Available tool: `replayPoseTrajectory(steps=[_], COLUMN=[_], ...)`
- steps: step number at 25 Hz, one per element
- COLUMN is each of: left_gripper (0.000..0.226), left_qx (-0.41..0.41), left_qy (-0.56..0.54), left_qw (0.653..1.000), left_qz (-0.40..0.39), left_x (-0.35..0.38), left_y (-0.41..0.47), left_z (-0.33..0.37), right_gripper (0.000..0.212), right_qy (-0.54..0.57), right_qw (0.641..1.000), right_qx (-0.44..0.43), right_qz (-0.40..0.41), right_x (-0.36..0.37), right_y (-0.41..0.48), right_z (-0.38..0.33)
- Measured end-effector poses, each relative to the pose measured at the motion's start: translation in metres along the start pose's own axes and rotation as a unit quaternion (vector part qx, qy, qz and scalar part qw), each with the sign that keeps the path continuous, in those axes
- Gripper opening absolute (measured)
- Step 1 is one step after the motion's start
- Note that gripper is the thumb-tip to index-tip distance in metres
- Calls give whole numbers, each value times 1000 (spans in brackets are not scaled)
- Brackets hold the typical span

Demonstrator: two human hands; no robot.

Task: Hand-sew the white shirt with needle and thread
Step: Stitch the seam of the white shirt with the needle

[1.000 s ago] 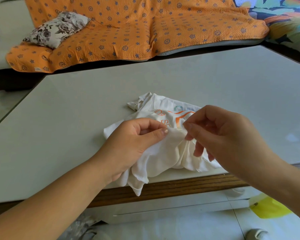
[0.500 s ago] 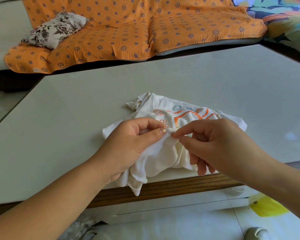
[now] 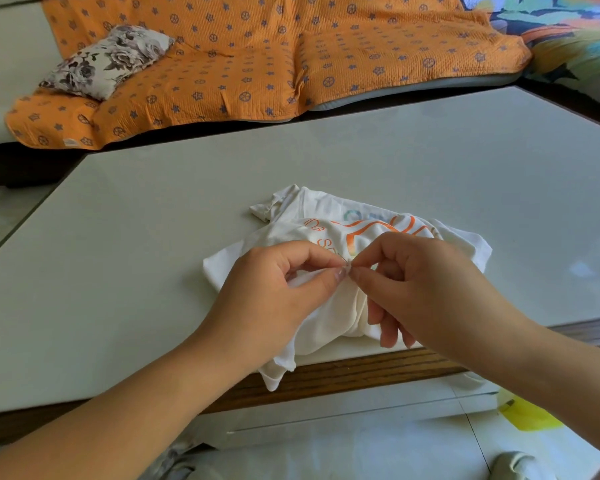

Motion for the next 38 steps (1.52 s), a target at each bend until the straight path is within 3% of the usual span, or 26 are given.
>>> replayPoseTrajectory(steps=[6,11,15,20,22,24,26,28,38], left_gripper=[9,27,31,19,12,10,8,8,9], left_qx=[-25,-1,-3,-33,-56,-75,-93,-107,-135], left_qy=[-37,28,53,23,-12,-38,-58,-72,-98], left_qw=[999,1000,999,999,998,996,993,990,983], left_qz=[2,7,9,-6,-27,-42,-48,-60,-81], left_x=[3,5,6,3,2,2,2,2,0], left_y=[2,0,-1,1,1,2,3,3,4], left_z=[-1,1,5,2,2,0,-2,-4,-4], right_gripper=[11,10,12,13,15,12,11,10,15], right_qy=[128,230,214,145,279,426,496,516,234], right_qw=[992,972,975,983,952,894,855,842,942], right_qx=[17,46,64,52,76,105,110,87,-24], right_qz=[15,4,9,105,101,94,108,131,238], right_x=[3,5,4,-18,-26,-30,-31,-34,-49], right_y=[2,6,8,20,26,30,34,38,46], right_z=[2,3,2,7,9,9,12,15,31])
Point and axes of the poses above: each hand's wrist, its own y-axis towards the middle knuckle, its own x-axis out of the palm, z = x × y, the point moved 1 cm from there along y, towards the middle knuckle, and after that the axes turned 11 degrees about -x, right-handed, at the moved point
